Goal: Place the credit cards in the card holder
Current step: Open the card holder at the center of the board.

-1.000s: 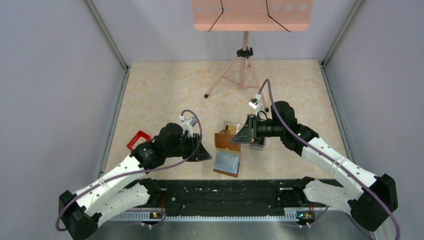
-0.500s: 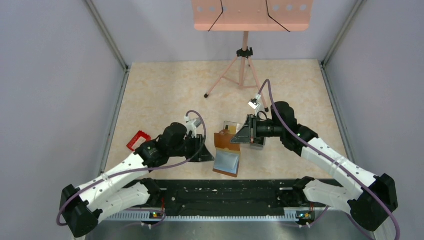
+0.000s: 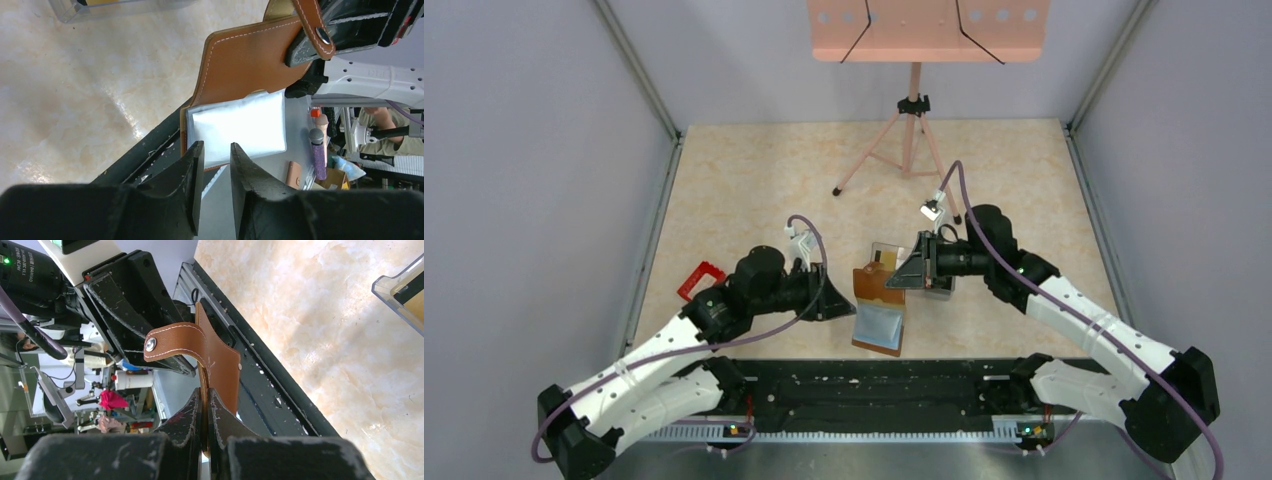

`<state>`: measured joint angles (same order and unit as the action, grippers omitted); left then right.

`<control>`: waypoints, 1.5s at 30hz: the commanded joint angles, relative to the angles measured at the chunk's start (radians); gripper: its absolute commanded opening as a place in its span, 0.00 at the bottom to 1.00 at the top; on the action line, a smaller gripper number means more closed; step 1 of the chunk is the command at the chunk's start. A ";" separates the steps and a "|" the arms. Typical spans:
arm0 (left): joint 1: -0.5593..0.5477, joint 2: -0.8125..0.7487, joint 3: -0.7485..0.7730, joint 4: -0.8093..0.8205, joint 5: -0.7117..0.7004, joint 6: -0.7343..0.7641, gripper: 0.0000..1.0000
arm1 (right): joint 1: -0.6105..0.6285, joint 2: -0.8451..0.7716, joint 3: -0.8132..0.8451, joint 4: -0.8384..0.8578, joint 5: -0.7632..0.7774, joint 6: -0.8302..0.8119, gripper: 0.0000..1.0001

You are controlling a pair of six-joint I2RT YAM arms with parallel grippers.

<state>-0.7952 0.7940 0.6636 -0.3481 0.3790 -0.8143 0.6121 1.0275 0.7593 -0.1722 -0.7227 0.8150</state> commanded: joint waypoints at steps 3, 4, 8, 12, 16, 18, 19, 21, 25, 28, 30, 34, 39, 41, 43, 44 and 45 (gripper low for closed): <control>-0.005 0.006 0.043 -0.077 -0.114 0.004 0.34 | -0.009 -0.031 0.008 0.021 -0.020 0.008 0.00; -0.005 0.020 0.051 -0.099 -0.124 0.007 0.34 | -0.009 -0.031 0.008 0.020 -0.021 0.009 0.00; -0.007 0.082 0.059 -0.126 -0.120 0.004 0.33 | -0.009 -0.034 0.008 0.021 -0.020 0.012 0.00; -0.021 0.121 0.065 -0.131 -0.134 0.003 0.33 | -0.008 -0.033 0.007 0.020 -0.021 0.013 0.00; -0.038 0.134 0.066 -0.082 -0.109 -0.001 0.33 | -0.008 -0.032 0.000 0.021 -0.020 0.013 0.00; -0.046 0.133 0.066 -0.057 -0.097 -0.003 0.33 | -0.009 -0.031 -0.004 0.021 -0.022 0.011 0.00; -0.049 0.133 0.065 -0.045 -0.094 -0.004 0.33 | -0.008 -0.031 -0.005 0.021 -0.021 0.011 0.00; -0.054 0.132 0.066 -0.020 -0.084 -0.007 0.32 | -0.009 -0.030 -0.008 0.023 -0.020 0.011 0.00; -0.060 0.124 0.069 0.006 -0.072 -0.013 0.30 | -0.009 -0.029 -0.014 0.023 -0.022 0.011 0.00; -0.061 0.101 0.062 0.027 -0.075 -0.017 0.31 | -0.008 -0.030 -0.015 0.023 -0.023 0.012 0.00; -0.061 0.080 0.055 0.040 -0.079 -0.021 0.31 | -0.008 -0.031 -0.015 0.023 -0.023 0.012 0.00; -0.061 0.019 0.028 0.079 -0.097 -0.033 0.33 | -0.009 -0.033 -0.011 0.023 -0.031 0.015 0.00; -0.061 -0.021 -0.009 0.120 -0.114 -0.040 0.42 | -0.009 -0.033 -0.012 0.047 -0.056 0.031 0.00; -0.061 -0.017 -0.020 0.138 -0.116 -0.041 0.44 | -0.008 -0.036 -0.017 0.068 -0.069 0.043 0.00; -0.061 -0.005 -0.027 0.153 -0.109 -0.042 0.45 | -0.009 -0.040 -0.018 0.071 -0.072 0.050 0.00; -0.061 0.002 -0.029 0.158 -0.106 -0.040 0.46 | -0.009 -0.042 -0.020 0.073 -0.074 0.052 0.00; -0.061 0.010 -0.029 0.159 -0.108 -0.037 0.46 | -0.009 -0.044 -0.020 0.075 -0.077 0.053 0.00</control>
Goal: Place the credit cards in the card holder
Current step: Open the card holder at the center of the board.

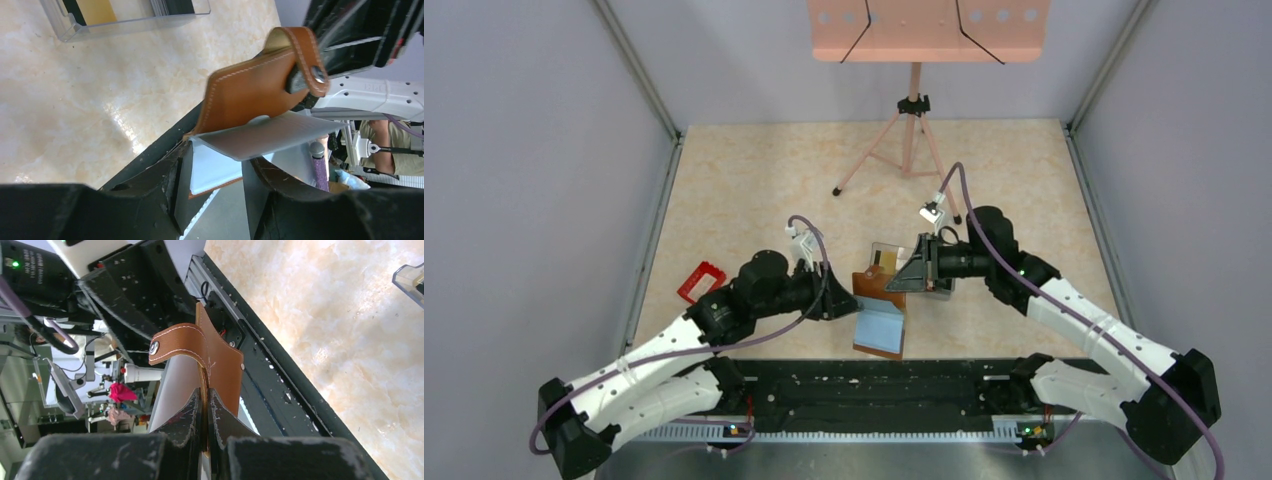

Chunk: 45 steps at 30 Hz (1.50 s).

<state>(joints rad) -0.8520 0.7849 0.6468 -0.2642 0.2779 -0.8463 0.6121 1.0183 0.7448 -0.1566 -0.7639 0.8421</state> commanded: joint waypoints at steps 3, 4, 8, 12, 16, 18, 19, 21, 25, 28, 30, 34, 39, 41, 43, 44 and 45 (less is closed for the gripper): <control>-0.004 0.032 -0.005 0.068 -0.024 0.007 0.48 | -0.009 -0.036 -0.012 0.065 -0.044 0.031 0.00; -0.004 0.035 -0.001 0.055 -0.037 0.011 0.50 | -0.009 -0.037 -0.013 0.064 -0.044 0.032 0.00; -0.004 0.017 0.009 0.007 -0.114 0.010 0.55 | -0.008 -0.045 -0.015 0.069 -0.043 0.045 0.00; -0.004 -0.022 -0.044 0.116 -0.127 0.006 0.59 | -0.010 -0.042 -0.022 0.106 -0.074 0.063 0.00; -0.004 -0.032 -0.069 0.201 -0.083 0.037 0.63 | -0.009 -0.046 -0.023 0.129 -0.109 0.069 0.00; -0.004 -0.029 -0.074 0.234 -0.041 0.066 0.64 | -0.008 -0.049 -0.030 0.164 -0.131 0.093 0.00; -0.004 -0.029 -0.077 0.252 -0.020 0.071 0.64 | -0.009 -0.049 -0.035 0.196 -0.142 0.109 0.00; -0.004 -0.028 -0.089 0.311 0.018 0.078 0.64 | -0.008 -0.048 -0.041 0.230 -0.155 0.133 0.00; -0.004 -0.028 -0.110 0.409 0.084 0.076 0.63 | -0.009 -0.049 -0.047 0.274 -0.171 0.163 0.00; -0.004 -0.030 -0.111 0.434 0.114 0.075 0.60 | -0.009 -0.049 -0.048 0.282 -0.168 0.173 0.00; -0.004 -0.034 -0.113 0.440 0.126 0.073 0.54 | -0.009 -0.044 -0.048 0.282 -0.165 0.177 0.00; -0.004 -0.055 -0.115 0.432 0.108 0.070 0.27 | -0.009 -0.040 -0.048 0.273 -0.147 0.172 0.00; -0.004 -0.084 -0.106 0.392 0.061 0.080 0.01 | -0.009 -0.045 -0.024 0.173 -0.098 0.105 0.29; -0.004 -0.086 -0.082 0.334 0.052 0.103 0.00 | -0.009 -0.055 0.007 0.052 -0.062 0.040 0.46; -0.003 -0.076 -0.050 0.238 0.054 0.136 0.00 | -0.009 -0.061 0.042 -0.041 -0.027 -0.024 0.62; -0.003 -0.067 -0.031 0.199 0.060 0.150 0.00 | -0.009 -0.064 0.059 -0.091 -0.006 -0.060 0.69; -0.004 -0.055 -0.011 0.159 0.073 0.165 0.00 | -0.009 -0.067 0.076 -0.129 0.006 -0.102 0.76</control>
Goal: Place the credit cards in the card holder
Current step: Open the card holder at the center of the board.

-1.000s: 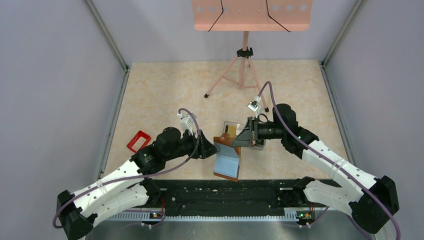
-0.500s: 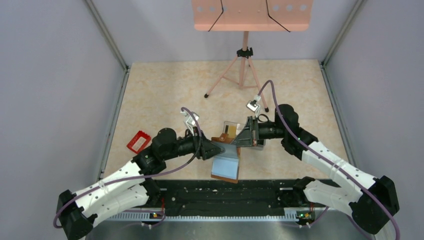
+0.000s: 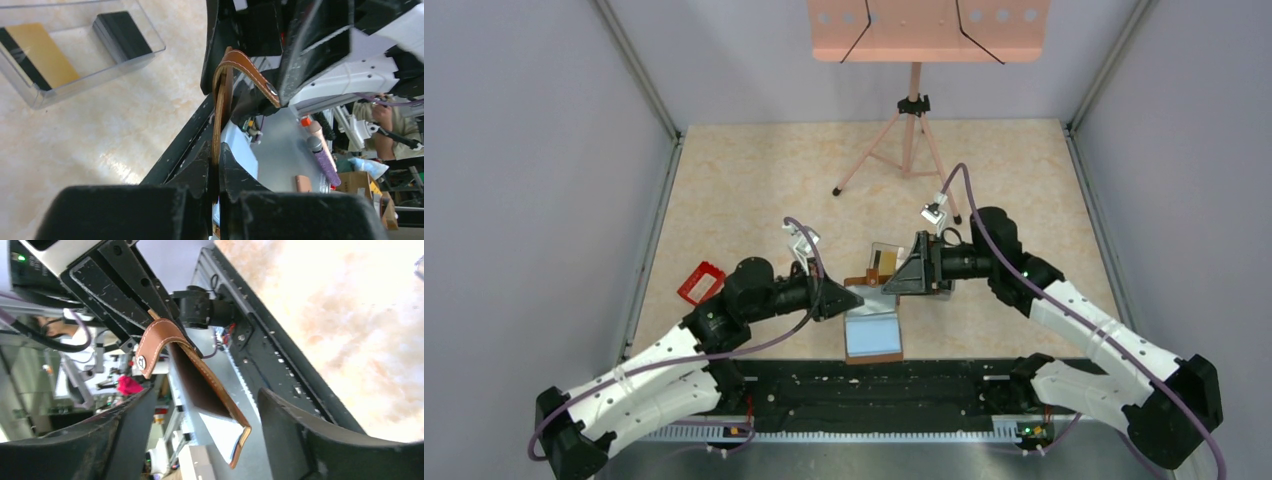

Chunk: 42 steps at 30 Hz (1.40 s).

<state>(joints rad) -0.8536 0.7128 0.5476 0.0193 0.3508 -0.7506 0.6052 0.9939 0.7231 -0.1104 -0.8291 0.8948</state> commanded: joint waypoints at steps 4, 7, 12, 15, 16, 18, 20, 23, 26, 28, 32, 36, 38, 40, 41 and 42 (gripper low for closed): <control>-0.002 0.090 0.176 -0.258 0.101 0.143 0.00 | -0.002 -0.055 0.140 -0.280 0.087 -0.252 0.92; -0.002 0.151 0.240 -0.321 0.209 0.177 0.00 | -0.002 -0.054 0.158 -0.312 0.055 -0.292 0.95; -0.002 0.227 0.296 -0.330 0.341 0.185 0.00 | 0.044 -0.013 0.178 -0.363 0.035 -0.358 0.95; -0.004 0.249 0.317 -0.327 0.366 0.193 0.00 | 0.138 0.037 0.190 -0.367 0.039 -0.382 0.92; -0.003 0.254 0.325 -0.330 0.368 0.194 0.00 | 0.160 0.049 0.192 -0.366 0.038 -0.389 0.90; -0.004 0.259 0.334 -0.331 0.372 0.191 0.00 | 0.189 0.067 0.192 -0.366 0.027 -0.400 0.82; -0.004 0.262 0.339 -0.331 0.377 0.187 0.00 | 0.201 0.076 0.193 -0.365 0.014 -0.406 0.72; -0.004 0.260 0.339 -0.325 0.370 0.186 0.00 | 0.205 0.093 0.189 -0.359 -0.014 -0.410 0.46; -0.004 0.251 0.336 -0.323 0.342 0.185 0.05 | 0.205 0.107 0.187 -0.352 -0.025 -0.408 0.12; -0.004 0.243 0.334 -0.325 0.315 0.183 0.21 | 0.206 0.104 0.183 -0.338 -0.007 -0.399 0.00; -0.002 0.220 0.331 -0.313 0.149 0.168 0.53 | 0.190 0.078 0.156 -0.305 0.049 -0.366 0.00; 0.000 0.218 0.296 -0.186 0.048 0.103 0.66 | 0.068 0.044 0.096 -0.302 0.033 -0.318 0.00; 0.006 0.233 0.279 -0.133 0.008 0.069 0.69 | -0.024 0.013 0.058 -0.307 0.022 -0.299 0.00; 0.021 0.260 0.268 -0.101 -0.017 0.036 0.69 | -0.111 -0.019 0.027 -0.330 0.020 -0.293 0.00; 0.032 0.275 0.265 -0.100 -0.041 0.017 0.69 | -0.151 -0.035 0.017 -0.344 0.019 -0.290 0.00; 0.044 0.293 0.267 -0.109 -0.063 -0.005 0.70 | -0.193 -0.051 0.007 -0.361 0.019 -0.292 0.00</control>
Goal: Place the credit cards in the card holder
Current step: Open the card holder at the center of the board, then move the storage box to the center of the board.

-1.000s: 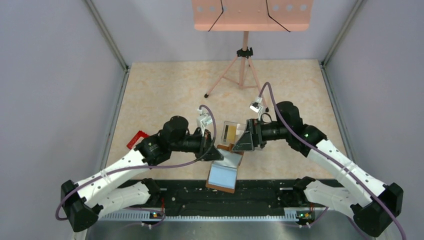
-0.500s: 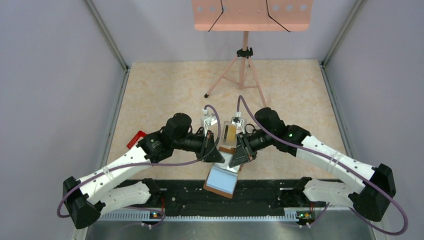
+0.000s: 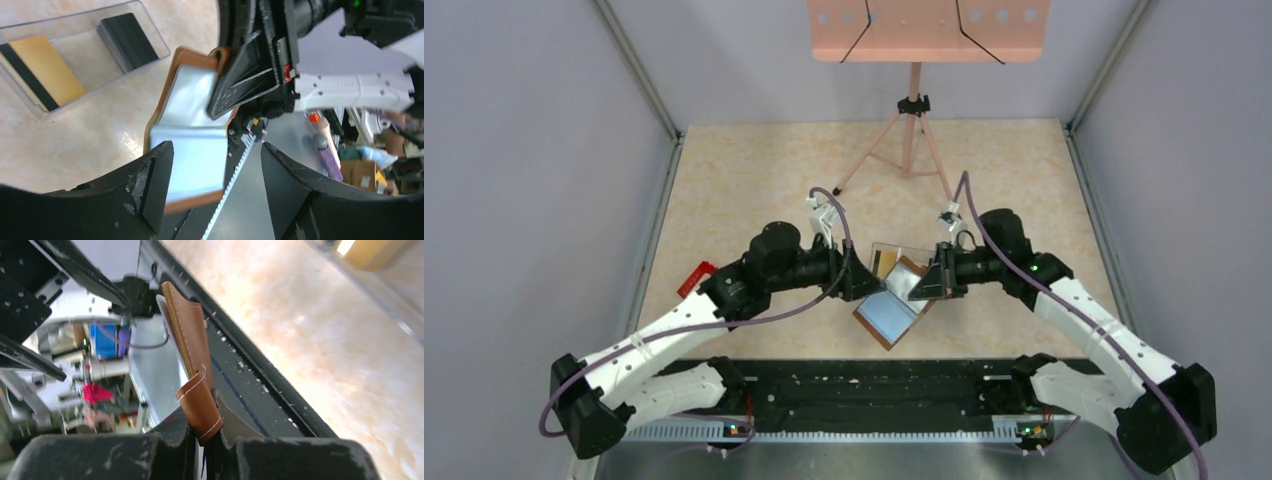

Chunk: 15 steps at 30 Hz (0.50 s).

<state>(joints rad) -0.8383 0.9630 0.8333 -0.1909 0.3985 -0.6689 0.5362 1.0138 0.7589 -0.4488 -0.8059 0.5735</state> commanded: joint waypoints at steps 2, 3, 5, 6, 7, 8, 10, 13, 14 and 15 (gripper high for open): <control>0.058 0.077 -0.016 0.082 -0.141 -0.110 0.71 | -0.205 -0.106 -0.037 -0.066 0.010 0.023 0.00; 0.074 0.095 -0.015 0.074 -0.153 -0.116 0.71 | -0.247 -0.125 -0.037 -0.090 0.017 0.017 0.00; 0.110 0.131 -0.008 0.035 -0.186 -0.133 0.71 | -0.332 -0.164 -0.024 -0.159 0.060 0.002 0.00; 0.129 0.150 -0.004 0.015 -0.196 -0.138 0.70 | -0.365 -0.183 -0.017 -0.178 0.071 -0.001 0.00; 0.146 0.170 0.000 0.000 -0.206 -0.141 0.70 | -0.388 -0.201 -0.010 -0.194 0.086 -0.001 0.00; 0.162 0.190 0.005 -0.017 -0.218 -0.141 0.70 | -0.400 -0.221 0.000 -0.210 0.111 0.000 0.00; 0.180 0.242 0.028 -0.062 -0.252 -0.124 0.69 | -0.402 -0.248 0.020 -0.237 0.170 0.003 0.00; 0.186 0.355 0.073 -0.084 -0.245 -0.081 0.67 | -0.402 -0.271 0.043 -0.266 0.226 0.006 0.00; 0.188 0.390 0.089 -0.084 -0.219 -0.066 0.65 | -0.402 -0.275 0.047 -0.273 0.239 0.006 0.00; 0.187 0.430 0.114 -0.096 -0.190 -0.047 0.64 | -0.402 -0.276 0.049 -0.278 0.245 0.005 0.00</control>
<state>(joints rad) -0.6518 1.2869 0.8566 -0.2569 0.1810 -0.7761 0.1406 0.7609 0.7425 -0.6880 -0.6357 0.5838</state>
